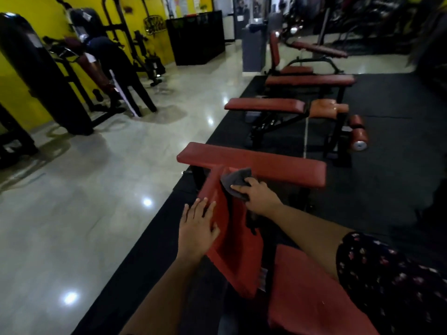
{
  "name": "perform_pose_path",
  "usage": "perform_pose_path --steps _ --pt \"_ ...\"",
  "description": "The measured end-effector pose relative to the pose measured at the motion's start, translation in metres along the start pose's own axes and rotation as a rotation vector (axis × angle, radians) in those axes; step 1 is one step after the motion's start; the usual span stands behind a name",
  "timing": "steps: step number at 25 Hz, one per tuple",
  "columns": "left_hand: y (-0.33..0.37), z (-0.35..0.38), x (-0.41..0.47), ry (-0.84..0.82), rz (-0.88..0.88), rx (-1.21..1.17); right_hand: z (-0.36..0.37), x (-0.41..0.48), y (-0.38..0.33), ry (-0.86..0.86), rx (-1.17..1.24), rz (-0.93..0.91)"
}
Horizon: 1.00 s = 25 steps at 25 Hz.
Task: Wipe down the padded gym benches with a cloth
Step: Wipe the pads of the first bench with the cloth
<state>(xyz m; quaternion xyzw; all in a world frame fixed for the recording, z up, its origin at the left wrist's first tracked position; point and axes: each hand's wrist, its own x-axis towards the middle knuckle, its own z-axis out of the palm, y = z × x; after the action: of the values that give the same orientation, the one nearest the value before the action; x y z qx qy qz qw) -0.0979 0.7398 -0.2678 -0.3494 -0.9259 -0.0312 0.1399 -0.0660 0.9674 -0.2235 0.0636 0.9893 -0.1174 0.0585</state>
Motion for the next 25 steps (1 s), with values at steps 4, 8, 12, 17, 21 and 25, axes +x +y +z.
perform_pose_path --steps 4,8,12,17,21,25 --pt "0.043 0.013 -0.008 -0.197 0.340 0.194 0.032 -0.053 0.024 -0.186 -0.138 0.091" --pt "0.075 0.026 -0.003 -0.371 0.369 -0.001 0.042 -0.095 0.059 -0.295 -0.155 0.238" --pt "0.083 0.040 -0.005 -0.610 0.509 -0.024 0.049 -0.134 0.097 -0.437 -0.185 0.310" --pt "0.099 0.059 -0.018 -0.797 0.445 -0.052 0.076 -0.184 0.136 -0.499 -0.125 0.438" --pt "0.136 0.068 -0.043 -0.814 0.383 -0.071 0.099 -0.228 0.177 -0.530 -0.102 0.468" --pt "0.190 0.068 -0.063 -0.791 0.278 -0.153 0.120 -0.264 0.215 -0.540 -0.115 0.435"
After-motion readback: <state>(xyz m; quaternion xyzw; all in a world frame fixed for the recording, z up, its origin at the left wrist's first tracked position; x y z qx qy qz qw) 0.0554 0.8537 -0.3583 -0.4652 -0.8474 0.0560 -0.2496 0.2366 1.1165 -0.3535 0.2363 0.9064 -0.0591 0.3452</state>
